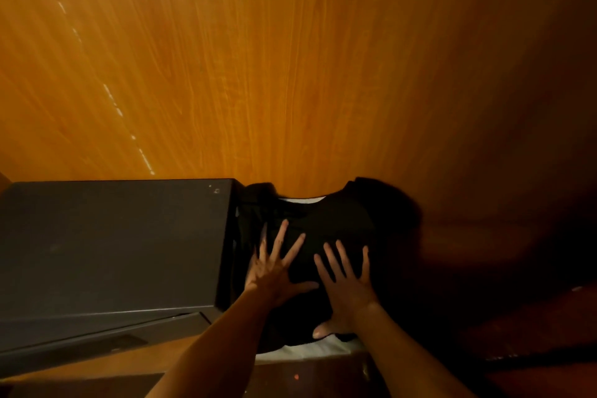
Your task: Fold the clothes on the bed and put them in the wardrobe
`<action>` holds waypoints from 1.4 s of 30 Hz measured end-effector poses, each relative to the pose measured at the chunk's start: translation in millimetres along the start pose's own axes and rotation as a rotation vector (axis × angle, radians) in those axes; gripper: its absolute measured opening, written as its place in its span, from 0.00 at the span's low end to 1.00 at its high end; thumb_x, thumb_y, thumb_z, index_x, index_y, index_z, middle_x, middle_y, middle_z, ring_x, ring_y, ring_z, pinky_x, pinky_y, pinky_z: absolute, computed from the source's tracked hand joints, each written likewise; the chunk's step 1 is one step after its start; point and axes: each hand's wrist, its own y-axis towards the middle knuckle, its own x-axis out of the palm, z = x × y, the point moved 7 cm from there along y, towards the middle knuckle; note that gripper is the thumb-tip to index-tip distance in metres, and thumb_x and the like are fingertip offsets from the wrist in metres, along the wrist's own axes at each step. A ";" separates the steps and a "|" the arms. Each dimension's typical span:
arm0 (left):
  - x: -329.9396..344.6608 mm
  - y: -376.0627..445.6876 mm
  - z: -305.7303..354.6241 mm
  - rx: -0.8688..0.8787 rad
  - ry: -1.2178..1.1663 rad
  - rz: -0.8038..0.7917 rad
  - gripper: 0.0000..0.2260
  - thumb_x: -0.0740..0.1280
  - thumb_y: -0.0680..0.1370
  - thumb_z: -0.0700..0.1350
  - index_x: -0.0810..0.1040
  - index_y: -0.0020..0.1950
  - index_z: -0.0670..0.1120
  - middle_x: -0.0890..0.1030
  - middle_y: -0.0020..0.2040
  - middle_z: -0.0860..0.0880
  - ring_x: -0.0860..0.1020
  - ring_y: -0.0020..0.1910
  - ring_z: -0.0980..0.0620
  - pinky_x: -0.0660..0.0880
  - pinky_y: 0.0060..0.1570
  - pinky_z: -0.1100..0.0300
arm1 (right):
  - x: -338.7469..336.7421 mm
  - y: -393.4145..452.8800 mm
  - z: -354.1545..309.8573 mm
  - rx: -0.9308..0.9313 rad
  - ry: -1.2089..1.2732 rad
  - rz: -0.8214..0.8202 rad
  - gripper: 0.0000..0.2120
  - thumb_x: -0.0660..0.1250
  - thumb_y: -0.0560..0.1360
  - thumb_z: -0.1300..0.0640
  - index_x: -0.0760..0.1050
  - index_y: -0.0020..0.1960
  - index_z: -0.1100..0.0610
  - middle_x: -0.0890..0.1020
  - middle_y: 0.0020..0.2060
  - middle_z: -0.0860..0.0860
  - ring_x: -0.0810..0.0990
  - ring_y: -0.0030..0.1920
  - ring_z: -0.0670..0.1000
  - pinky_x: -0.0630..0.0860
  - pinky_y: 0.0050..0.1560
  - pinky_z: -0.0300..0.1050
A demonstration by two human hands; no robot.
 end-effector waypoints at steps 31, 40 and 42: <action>-14.6 13.2 -16.1 -0.043 0.000 0.196 0.40 0.53 0.75 0.68 0.35 0.78 0.54 0.28 0.76 0.47 0.33 0.76 0.43 0.50 0.73 0.43 | -42.7 47.0 47.7 0.313 0.323 0.320 0.39 0.54 0.76 0.36 0.31 0.75 0.39 0.29 0.75 0.53 0.24 0.72 0.65 0.28 0.67 0.71; 9.6 24.9 -24.5 -0.019 -0.151 0.203 0.44 0.51 0.70 0.77 0.35 0.77 0.60 0.25 0.74 0.52 0.27 0.73 0.48 0.52 0.73 0.40 | -18.1 77.8 49.6 0.313 0.283 0.307 0.37 0.42 0.73 0.27 0.29 0.74 0.37 0.29 0.76 0.51 0.24 0.72 0.64 0.36 0.68 0.74; 9.9 24.8 -24.1 -0.024 -0.173 0.167 0.44 0.52 0.70 0.77 0.34 0.77 0.60 0.23 0.73 0.53 0.27 0.73 0.47 0.50 0.73 0.41 | -16.4 80.7 48.8 0.311 0.280 0.297 0.37 0.41 0.73 0.26 0.30 0.74 0.37 0.30 0.76 0.51 0.24 0.72 0.64 0.36 0.68 0.74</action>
